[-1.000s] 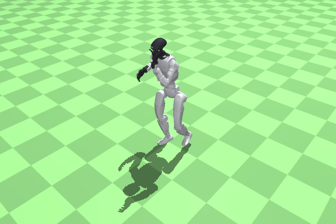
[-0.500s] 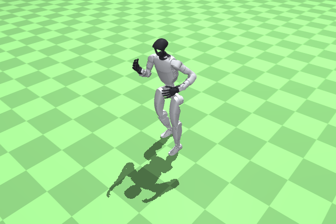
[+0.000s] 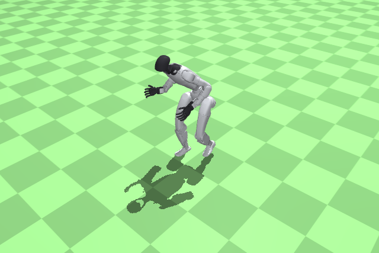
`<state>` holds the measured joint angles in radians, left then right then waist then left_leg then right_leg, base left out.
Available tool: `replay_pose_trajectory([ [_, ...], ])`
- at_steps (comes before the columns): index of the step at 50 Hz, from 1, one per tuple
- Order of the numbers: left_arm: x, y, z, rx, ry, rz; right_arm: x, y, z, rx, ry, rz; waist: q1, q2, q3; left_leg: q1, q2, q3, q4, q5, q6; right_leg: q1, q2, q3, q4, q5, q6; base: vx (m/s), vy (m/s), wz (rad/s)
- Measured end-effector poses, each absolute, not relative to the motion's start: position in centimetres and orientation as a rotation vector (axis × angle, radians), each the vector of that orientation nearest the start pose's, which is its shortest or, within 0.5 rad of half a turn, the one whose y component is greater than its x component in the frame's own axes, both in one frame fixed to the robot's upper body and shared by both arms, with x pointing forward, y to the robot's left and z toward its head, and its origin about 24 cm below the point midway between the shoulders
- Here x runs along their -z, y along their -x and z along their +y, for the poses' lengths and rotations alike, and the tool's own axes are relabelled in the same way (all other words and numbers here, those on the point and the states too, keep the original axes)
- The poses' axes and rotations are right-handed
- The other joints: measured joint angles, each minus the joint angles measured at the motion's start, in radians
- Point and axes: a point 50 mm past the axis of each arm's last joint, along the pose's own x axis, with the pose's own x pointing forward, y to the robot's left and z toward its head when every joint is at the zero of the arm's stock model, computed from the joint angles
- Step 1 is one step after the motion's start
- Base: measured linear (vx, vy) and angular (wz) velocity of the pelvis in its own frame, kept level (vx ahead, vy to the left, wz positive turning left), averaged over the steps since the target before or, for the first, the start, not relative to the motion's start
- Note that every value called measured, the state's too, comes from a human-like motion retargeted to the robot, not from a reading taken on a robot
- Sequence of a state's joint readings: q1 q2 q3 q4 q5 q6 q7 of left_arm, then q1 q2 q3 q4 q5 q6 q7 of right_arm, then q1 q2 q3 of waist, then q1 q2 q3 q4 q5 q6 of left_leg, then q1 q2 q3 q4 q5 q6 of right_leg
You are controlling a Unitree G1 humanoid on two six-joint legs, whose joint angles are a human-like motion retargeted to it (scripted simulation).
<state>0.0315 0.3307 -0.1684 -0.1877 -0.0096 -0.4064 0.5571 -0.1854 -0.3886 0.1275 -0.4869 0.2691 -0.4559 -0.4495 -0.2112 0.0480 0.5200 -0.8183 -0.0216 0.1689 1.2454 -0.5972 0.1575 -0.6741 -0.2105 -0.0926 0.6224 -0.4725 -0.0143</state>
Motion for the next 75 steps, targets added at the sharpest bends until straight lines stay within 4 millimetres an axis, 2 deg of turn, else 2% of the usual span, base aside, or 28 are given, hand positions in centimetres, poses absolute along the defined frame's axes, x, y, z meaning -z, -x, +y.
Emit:
replay_pose_trajectory([
  [3, -9.8, -18.1, 20.9, -0.255, -0.27, -0.481, -25.7, -15.1, -17.7, 0.059, -0.225, -1.342, 0.012, 0.003, 0.0, 0.14, -0.004, -0.004, -0.18, 0.009, 0.0, 0.142, -0.02, -0.055, -0.215, 0.117, 0.037, 0.02, 0.05, 0.89],
  [6, -10.6, -15.7, 22.4, -0.259, -0.279, -0.471, -26.4, -11.7, -18.4, 0.135, -0.111, -1.466, 0.032, -0.015, 0.0, 0.302, -0.019, -0.026, -0.432, 0.036, -0.025, 0.268, -0.031, -0.084, -0.4, 0.272, 0.083, 0.02, 0.11, 0.6],
  [10, -12.7, -17.0, 21.8, -0.324, -0.243, -0.601, -24.5, -12.8, -19.0, 0.162, 0.007, -1.263, 0.083, -0.041, 0.0, 0.492, 0.022, -0.074, -0.744, 0.147, -0.069, 0.32, 0.013, -0.077, -0.381, 0.327, 0.085, -0.04, 0.14, -0.05],
  [14, -15.7, -22.5, 17.9, -0.265, -0.219, -0.776, -20.4, -16.2, -19.9, 0.118, 0.089, -0.933, 0.13, -0.052, -0.011, 0.585, 0.132, -0.046, -0.816, 0.04, -0.087, 0.198, 0.044, -0.096, 0.165, 0.034, 0.023, -0.04, 0.11, 0.12],
  [17, -20.3, -26.2, 12.9, -0.162, -0.163, -0.947, -13.8, -19.4, -19.7, 0.079, 0.101, -0.582, 0.108, -0.099, -0.061, 0.509, 0.143, -0.074, -0.608, -0.124, -0.116, 0.152, 0.026, -0.091, 0.491, -0.136, -0.016, 0.03, 0.04, 1.02],
  [20, -28.6, -25.8, 9.6, -0.128, -0.158, -1.279, -6.1, -19.2, -19.8, -0.013, 0.215, -0.193, 0.112, -0.141, -0.129, 0.507, 0.104, -0.099, -0.578, -0.109, -0.088, 0.202, 0.034, -0.072, 0.552, -0.173, -0.038, 0.11, -0.03, 0.76],
  [23, -35.3, -22.1, 9.3, -0.245, -0.115, -1.611, -4.5, -15.9, -21.5, -0.057, 0.243, -0.055, 0.129, -0.115, -0.224, 0.592, 0.114, -0.095, -0.761, -0.005, -0.15, 0.292, 0.046, -0.128, 0.402, -0.155, -0.018, 0.25, -0.07, 0.11],
  [25, -36.9, -19.4, 10.1, -0.274, -0.004, -1.746, -4.8, -14.3, -22.4, -0.066, 0.209, -0.006, 0.128, -0.09, -0.299, 0.647, 0.131, -0.087, -0.908, 0.12, -0.166, 0.362, 0.064, -0.184, 0.202, -0.097, 0.009, 0.25, -0.15, -0.19],
  [30, -33.2, -17.0, 14.1, -0.248, 0.055, -1.715, -6.2, -14.8, -21.8, -0.117, 0.192, -0.041, 0.132, -0.096, -0.46, 0.713, 0.115, -0.01, -1.092, 0.427, -0.189, 0.528, 0.089, -0.215, -0.388, 0.196, 0.098, 0.2, -0.22, -0.54],
  [33, -28.4, -17.8, 15.6, -0.176, -0.063, -1.44, -6.7, -18.0, -18.9, -0.169, 0.058, -0.134, 0.164, -0.166, -0.471, 0.675, 0.072, 0.059, -0.877, 0.33, -0.12, 0.566, 0.027, -0.166, -0.508, 0.297, 0.118, 0.14, -0.24, -1.12],
  [35, -24.6, -18.8, 16.5, -0.096, -0.126, -1.196, -8.2, -20.7, -16.8, -0.213, -0.056, -0.241, 0.195, -0.192, -0.444, 0.57, 0.061, 0.039, -0.55, 0.203, -0.092, 0.584, -0.001, -0.139, -0.508, 0.252, 0.128, 0.07, -0.19, -1.17],
  [37, -20.0, -20.0, 17.8, -0.057, -0.184, -0.919, -12.4, -23.2, -15.1, -0.227, -0.141, -0.453, 0.24, -0.181, -0.39, 0.486, 0.064, 0.0, -0.246, 0.103, -0.095, 0.616, 0.01, -0.099, -0.48, 0.119, 0.119, 0.03, -0.14, -1.19],
  [40, -11.6, -19.3, 20.8, -0.06, -0.244, -0.455, -22.2, -24.6, -12.9, -0.243, -0.273, -0.901, 0.293, -0.14, -0.312, 0.414, 0.107, -0.022, 0.077, -0.017, -0.041, 0.615, 0.055, -0.038, -0.335, -0.064, 0.053, 0.04, -0.1, -1.18],
  [42, -7.6, -16.7, 22.7, -0.067, -0.257, -0.207, -28.5, -22.9, -12.8, -0.229, -0.341, -1.218, 0.314, -0.141, -0.307, 0.374, 0.132, -0.014, 0.142, -0.059, 0.019, 0.557, 0.071, -0.004, -0.212, -0.111, 0.031, 0.14, -0.08, -0.85],
  [44, -6.1, -14.3, 24.1, -0.023, -0.304, -0.068, -32.0, -20.0, -14.0, -0.154, -0.391, -1.474, 0.337, -0.169, -0.341, 0.361, 0.127, 0.01, 0.062, -0.063, 0.059, 0.548, 0.067, 0.004, -0.237, -0.066, 0.064, 0.28, -0.05, -0.26],
  [48, -6.5, -12.1, 25.3, 0.118, -0.386, 0.038, -31.7, -16.0, -16.7, 0.026, -0.438, -1.644, 0.391, -0.252, -0.451, 0.482, 0.067, 0.114, -0.455, 0.076, 0.052, 0.618, 0.041, 0.01, -0.471, 0.21, 0.143, 0.38, 0.04, 0.01],
  [50, -6.5, -11.8, 25.0, 0.137, -0.364, 0.051, -30.1, -15.5, -17.3, 0.032, -0.392, -1.581, 0.398, -0.259, -0.498, 0.583, 0.028, 0.128, -0.783, 0.176, -0.005, 0.641, 0.055, 0.031, -0.536, 0.34, 0.161, 0.34, 0.13, -0.32],
  [53, -6.7, -13.2, 23.2, 0.149, -0.346, -0.038, -27.2, -15.9, -16.7, -0.078, -0.269, -1.376, 0.359, -0.191, -0.512, 0.69, 0.041, 0.099, -1.059, 0.33, -0.099, 0.683, 0.114, 0.024, -0.524, 0.38, 0.135, 0.25, 0.15, -0.2],
  [55, -7.6, -15.3, 21.4, 0.132, -0.318, -0.175, -24.8, -16.7, -16.0, -0.185, -0.205, -1.193, 0.312, -0.121, -0.483, 0.741, 0.096, 0.115, -1.091, 0.34, -0.15, 0.678, 0.148, -0.024, -0.37, 0.298, 0.09, 0.16, 0.16, 0.14],
  [57, -9.8, -18.6, 19.1, 0.061, -0.277, -0.398, -21.6, -18.0, -15.5, -0.248, -0.13, -0.983, 0.259, -0.065, -0.439, 0.765, 0.146, 0.119, -1.054, 0.227, -0.162, 0.575, 0.142, -0.065, -0.012, 0.146, 0.048, 0.08, 0.16, 0.37],
  [59, -14.4, -22.0, 16.6, -0.019, -0.247, -0.682, -16.9, -19.2, -15.9, -0.217, -0.012, -0.736, 0.205, -0.052, -0.394, 0.751, 0.149, 0.081, -0.982, 0.088, -0.14, 0.457, 0.108, -0.059, 0.321, 0.011, 0.02, 0.03, 0.12, 0.83],
  [61, -21.2, -24.3, 13.6, -0.059, -0.272, -1.016, -11.3, -18.8, -17.9, -0.138, 0.157, -0.455, 0.166, -0.051, -0.362, 0.68, 0.149, 0.033, -0.837, -0.025, -0.141, 0.363, 0.088, -0.04, 0.537, -0.082, 0.005, 0.06, 0.07, 1.25],
  [64, -32.6, -22.9, 10.5, -0.163, -0.294, -1.527, -5.7, -14.5, -21.7, -0.044, 0.278, -0.107, 0.151, -0.045, -0.345, 0.655, 0.133, -0.021, -0.826, -0.017, -0.141, 0.287, 0.096, -0.024, 0.592, -0.106, -0.014, 0.16, 0.01, 0.94],
  [65, -35.6, -21.2, 10.2, -0.231, -0.272, -1.679, -5.3, -12.7, -22.6, -0.025, 0.28, -0.041, 0.138, -0.037, -0.351, 0.665, 0.136, -0.029, -0.857, 0.016, -0.168, 0.283, 0.105, -0.032, 0.551, -0.095, -0.013, 0.27, -0.02, 0.7],
  [67, -38.6, -17.8, 10.2, -0.32, -0.14, -1.882, -6.1, -10.8, -23.7, -0.03, 0.291, 0.01, 0.08, -0.005, -0.383, 0.7, 0.149, -0.055, -0.97, 0.143, -0.213, 0.319, 0.134, -0.077, 0.339, -0.036, 0.004, 0.31, -0.05, 0.72],
  [70, -38.9, -14.7, 10.5, -0.239, 0.119, -1.994, -7.3, -10.1, -24.7, -0.045, 0.315, 0.043, -0.02, 0.024, -0.428, 0.731, 0.136, -0.115, -1.103, 0.391, -0.263, 0.439, 0.161, -0.158, -0.134, 0.116, 0.05, 0.29, -0.12, 0.9],
  [72, -37.7, -14.7, 10.8, -0.149, 0.178, -1.94, -7.2, -10.6, -24.8, -0.038, 0.32, 0.052, -0.044, -0.006, -0.439, 0.755, 0.089, -0.112, -1.141, 0.482, -0.252, 0.509, 0.141, -0.18, -0.398, 0.239, 0.092, 0.25, -0.16, 0.71],
  [75, -34.4, -16.8, 11.2, -0.059, 0.044, -1.746, -6.1, -12.3, -23.9, -0.057, 0.292, 0.038, -0.01, -0.103, -0.435, 0.739, 0.007, -0.055, -0.965, 0.393, -0.165, 0.547, 0.07, -0.162, -0.563, 0.395, 0.147, 0.21, -0.17, -0.06],
])
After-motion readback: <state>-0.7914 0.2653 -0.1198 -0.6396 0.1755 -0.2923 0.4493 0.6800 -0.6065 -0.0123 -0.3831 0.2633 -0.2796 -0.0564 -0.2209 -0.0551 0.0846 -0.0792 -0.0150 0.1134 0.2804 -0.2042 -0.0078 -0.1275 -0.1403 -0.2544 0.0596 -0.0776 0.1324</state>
